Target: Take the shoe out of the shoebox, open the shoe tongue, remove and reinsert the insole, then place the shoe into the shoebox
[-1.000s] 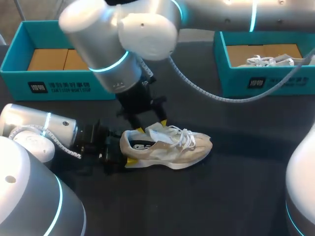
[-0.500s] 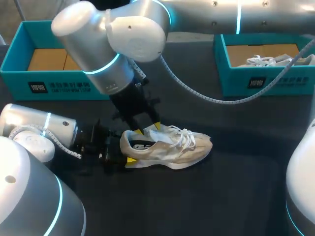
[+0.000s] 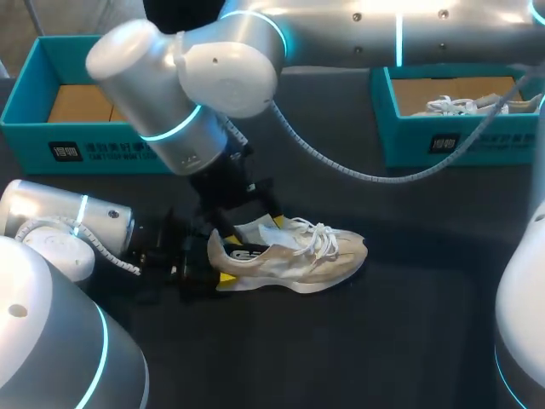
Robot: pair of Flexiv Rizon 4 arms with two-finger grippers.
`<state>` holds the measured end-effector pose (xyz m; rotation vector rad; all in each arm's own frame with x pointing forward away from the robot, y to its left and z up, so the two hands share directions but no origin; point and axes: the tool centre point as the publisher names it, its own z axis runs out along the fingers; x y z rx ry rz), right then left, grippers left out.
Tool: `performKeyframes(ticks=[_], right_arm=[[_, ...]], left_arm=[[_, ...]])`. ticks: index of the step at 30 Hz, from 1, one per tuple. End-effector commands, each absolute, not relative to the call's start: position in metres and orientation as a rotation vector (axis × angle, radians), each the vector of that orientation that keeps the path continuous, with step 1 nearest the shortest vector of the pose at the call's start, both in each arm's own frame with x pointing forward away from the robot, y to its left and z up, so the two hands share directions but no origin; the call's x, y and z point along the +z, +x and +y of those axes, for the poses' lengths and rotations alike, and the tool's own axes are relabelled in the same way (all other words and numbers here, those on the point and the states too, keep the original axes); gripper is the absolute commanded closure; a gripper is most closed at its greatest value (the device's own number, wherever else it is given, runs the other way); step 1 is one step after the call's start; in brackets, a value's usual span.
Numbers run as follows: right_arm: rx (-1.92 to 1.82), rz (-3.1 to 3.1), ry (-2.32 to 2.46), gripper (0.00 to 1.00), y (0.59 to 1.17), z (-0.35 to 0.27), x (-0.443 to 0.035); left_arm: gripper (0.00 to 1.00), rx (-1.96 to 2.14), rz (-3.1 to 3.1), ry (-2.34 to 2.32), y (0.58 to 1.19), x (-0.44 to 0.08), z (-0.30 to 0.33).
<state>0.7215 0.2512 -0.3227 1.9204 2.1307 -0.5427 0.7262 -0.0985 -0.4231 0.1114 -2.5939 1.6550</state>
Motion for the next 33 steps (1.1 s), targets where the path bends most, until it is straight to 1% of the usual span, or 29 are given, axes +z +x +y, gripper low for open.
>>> performKeyframes(ticks=[1, 4, 8, 9, 15, 16, 20, 22, 25, 27, 28, 29, 31, 33], right_arm=[[-0.551, 2.117, 1.919, 0.07, 0.721, 0.253, -0.328], [-0.553, 2.109, 1.919, 0.07, 0.722, 0.251, -0.333], [-0.560, 2.099, 1.925, 0.11, 0.724, 0.247, -0.338], [-0.567, 2.095, 1.923, 0.13, 0.724, 0.247, -0.338], [-0.595, 2.073, 1.927, 0.18, 0.725, 0.241, -0.341], [-0.603, 2.070, 1.925, 0.17, 0.725, 0.240, -0.342], [-0.629, 2.060, 1.926, 0.18, 0.726, 0.236, -0.346], [-0.636, 2.054, 1.932, 0.23, 0.725, 0.234, -0.347], [-0.650, 2.045, 1.936, 0.27, 0.725, 0.232, -0.347], [-0.666, 2.038, 1.936, 0.36, 0.725, 0.230, -0.348], [-0.676, 2.033, 1.937, 0.44, 0.725, 0.229, -0.348], [-0.681, 2.029, 1.937, 0.48, 0.725, 0.228, -0.348], [-0.686, 2.022, 1.940, 0.52, 0.724, 0.226, -0.346], [-0.696, 2.010, 1.940, 0.53, 0.724, 0.223, -0.344]], left_arm=[[1.00, 1.652, -2.597, 0.113, 0.725, -0.426, -0.098], [1.00, 1.652, -2.597, 0.113, 0.725, -0.426, -0.098], [1.00, 1.652, -2.597, 0.113, 0.725, -0.426, -0.098], [1.00, 1.652, -2.597, 0.113, 0.725, -0.426, -0.098], [1.00, 1.652, -2.597, 0.113, 0.725, -0.426, -0.098], [1.00, 1.652, -2.597, 0.113, 0.725, -0.426, -0.098], [1.00, 1.652, -2.597, 0.113, 0.725, -0.426, -0.098], [1.00, 1.652, -2.597, 0.113, 0.725, -0.426, -0.098], [1.00, 1.652, -2.597, 0.113, 0.725, -0.426, -0.098], [1.00, 1.652, -2.597, 0.113, 0.725, -0.426, -0.098], [1.00, 1.652, -2.597, 0.113, 0.725, -0.426, -0.098], [1.00, 1.652, -2.597, 0.113, 0.725, -0.426, -0.098], [1.00, 1.652, -2.597, 0.113, 0.725, -0.426, -0.098], [1.00, 1.652, -2.597, 0.113, 0.725, -0.426, -0.098]])
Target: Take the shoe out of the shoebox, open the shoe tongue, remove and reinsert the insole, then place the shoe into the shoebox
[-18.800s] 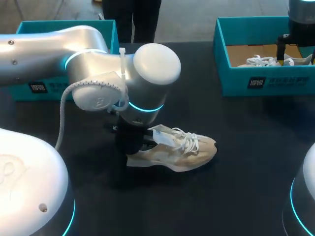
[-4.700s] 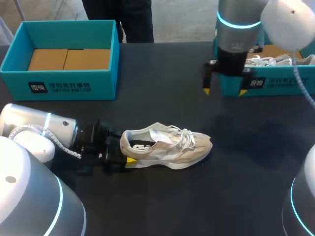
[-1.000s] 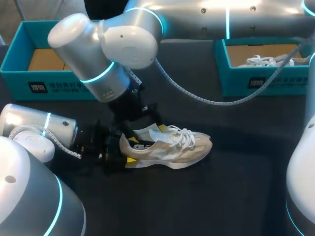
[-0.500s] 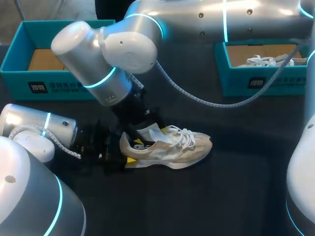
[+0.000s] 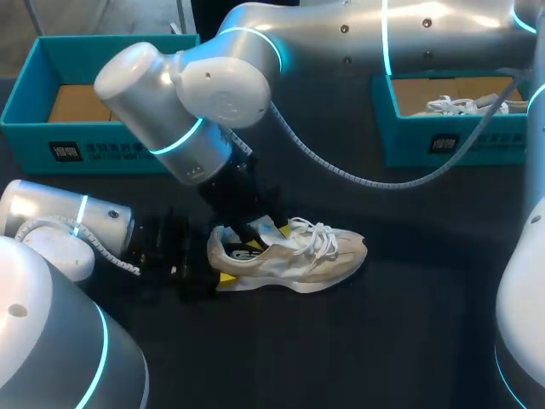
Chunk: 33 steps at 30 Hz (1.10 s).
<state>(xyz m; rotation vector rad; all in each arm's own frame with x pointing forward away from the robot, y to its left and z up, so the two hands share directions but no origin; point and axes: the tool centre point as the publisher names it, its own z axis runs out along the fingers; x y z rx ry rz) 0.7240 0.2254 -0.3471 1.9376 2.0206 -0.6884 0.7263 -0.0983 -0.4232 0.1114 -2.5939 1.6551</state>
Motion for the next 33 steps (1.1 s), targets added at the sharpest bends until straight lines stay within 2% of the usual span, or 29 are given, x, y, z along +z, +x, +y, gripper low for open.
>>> performKeyframes(ticks=[1, 7, 13, 14, 33], right_arm=[[-0.697, 2.008, 1.940, 0.54, 0.724, 0.222, -0.343], [-0.705, 1.986, 1.942, 0.62, 0.723, 0.216, -0.338], [-0.698, 1.967, 1.959, 0.89, 0.720, 0.210, -0.336], [-0.694, 1.963, 1.965, 1.00, 0.719, 0.208, -0.335], [-0.515, 1.791, 2.174, 1.00, 0.701, 0.167, -0.322]], left_arm=[[1.00, 1.652, -2.597, 0.113, 0.725, -0.426, -0.098], [1.00, 1.652, -2.597, 0.113, 0.725, -0.426, -0.098], [1.00, 1.652, -2.597, 0.113, 0.725, -0.426, -0.098], [1.00, 1.652, -2.597, 0.113, 0.725, -0.426, -0.098], [1.00, 1.652, -2.597, 0.113, 0.725, -0.426, -0.098]])
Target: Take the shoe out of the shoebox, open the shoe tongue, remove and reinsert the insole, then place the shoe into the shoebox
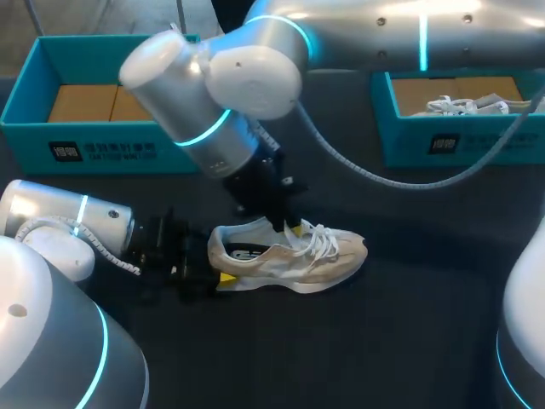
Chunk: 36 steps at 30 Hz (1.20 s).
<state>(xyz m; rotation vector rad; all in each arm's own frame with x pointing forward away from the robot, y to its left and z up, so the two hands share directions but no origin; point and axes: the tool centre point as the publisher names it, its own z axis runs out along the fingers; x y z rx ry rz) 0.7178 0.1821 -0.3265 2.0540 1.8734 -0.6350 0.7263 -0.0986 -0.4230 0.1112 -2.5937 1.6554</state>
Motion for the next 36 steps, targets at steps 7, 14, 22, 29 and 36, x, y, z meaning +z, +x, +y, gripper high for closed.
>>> performKeyframes(ticks=[7, 14, 22, 29, 36], right_arm=[[-0.433, 1.715, 2.259, 1.00, 0.697, 0.147, -0.323], [-0.289, 1.616, 2.382, 1.00, 0.697, 0.127, -0.329], [-0.221, 1.528, 2.462, 1.00, 0.694, 0.108, -0.339], [-0.221, 1.512, 2.499, 1.00, 0.697, 0.097, -0.354], [-0.247, 1.519, 2.529, 0.96, 0.701, 0.091, -0.370]], left_arm=[[1.00, 1.652, -2.597, 0.113, 0.725, -0.426, -0.098], [1.00, 1.652, -2.597, 0.113, 0.725, -0.426, -0.098], [1.00, 1.652, -2.597, 0.113, 0.725, -0.426, -0.098], [1.00, 1.652, -2.597, 0.113, 0.725, -0.426, -0.098], [1.00, 1.652, -2.597, 0.113, 0.725, -0.426, -0.098]])
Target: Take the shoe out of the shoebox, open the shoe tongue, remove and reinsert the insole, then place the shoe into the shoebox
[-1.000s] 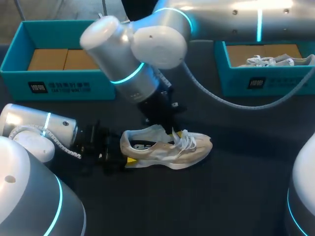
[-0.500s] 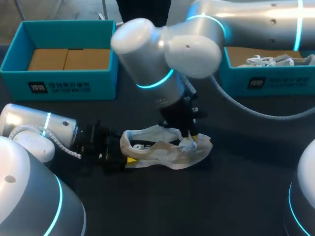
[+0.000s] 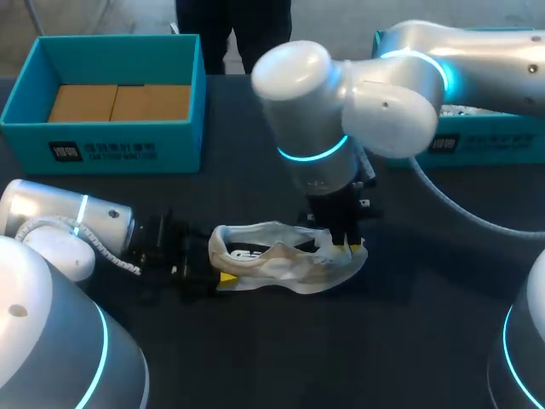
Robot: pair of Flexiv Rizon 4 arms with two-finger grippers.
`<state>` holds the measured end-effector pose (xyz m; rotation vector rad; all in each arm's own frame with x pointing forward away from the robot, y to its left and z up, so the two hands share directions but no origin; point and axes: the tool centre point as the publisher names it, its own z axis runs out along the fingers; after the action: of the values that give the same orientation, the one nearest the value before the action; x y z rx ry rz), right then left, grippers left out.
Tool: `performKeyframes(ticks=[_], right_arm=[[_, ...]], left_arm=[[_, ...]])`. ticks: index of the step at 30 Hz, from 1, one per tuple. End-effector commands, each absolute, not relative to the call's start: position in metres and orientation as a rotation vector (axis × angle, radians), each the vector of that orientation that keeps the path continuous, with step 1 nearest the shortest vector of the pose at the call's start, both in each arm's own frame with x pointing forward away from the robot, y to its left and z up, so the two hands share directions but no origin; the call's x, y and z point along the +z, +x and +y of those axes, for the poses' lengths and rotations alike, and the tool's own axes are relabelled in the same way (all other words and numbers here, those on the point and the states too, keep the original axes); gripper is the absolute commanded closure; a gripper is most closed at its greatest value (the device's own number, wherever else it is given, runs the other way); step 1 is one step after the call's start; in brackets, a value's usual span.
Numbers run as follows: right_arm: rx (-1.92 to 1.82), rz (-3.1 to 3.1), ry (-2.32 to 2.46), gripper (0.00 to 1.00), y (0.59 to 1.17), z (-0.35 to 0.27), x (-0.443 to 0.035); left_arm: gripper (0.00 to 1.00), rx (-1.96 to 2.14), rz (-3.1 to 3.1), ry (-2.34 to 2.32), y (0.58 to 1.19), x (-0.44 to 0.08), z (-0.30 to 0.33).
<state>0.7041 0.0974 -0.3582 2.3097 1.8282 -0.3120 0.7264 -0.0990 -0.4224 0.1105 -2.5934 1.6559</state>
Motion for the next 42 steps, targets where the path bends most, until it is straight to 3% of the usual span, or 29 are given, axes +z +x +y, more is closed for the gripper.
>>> performKeyframes(ticks=[1, 5, 6, 8, 42], right_arm=[[-0.244, 1.520, 2.537, 0.81, 0.701, 0.091, -0.372], [-0.252, 1.522, 2.551, 0.50, 0.702, 0.092, -0.379], [-0.253, 1.521, 2.553, 0.18, 0.702, 0.093, -0.379], [-0.262, 1.521, 2.557, 0.00, 0.702, 0.094, -0.380], [-0.237, 1.691, 2.134, 0.00, 0.752, 0.122, -0.266]], left_arm=[[1.00, 1.652, -2.597, 0.113, 0.725, -0.426, -0.098], [1.00, 1.652, -2.597, 0.113, 0.725, -0.426, -0.098], [1.00, 1.652, -2.597, 0.113, 0.725, -0.426, -0.098], [1.00, 1.652, -2.597, 0.113, 0.725, -0.426, -0.098], [1.00, 1.652, -2.597, 0.113, 0.725, -0.426, -0.098]])
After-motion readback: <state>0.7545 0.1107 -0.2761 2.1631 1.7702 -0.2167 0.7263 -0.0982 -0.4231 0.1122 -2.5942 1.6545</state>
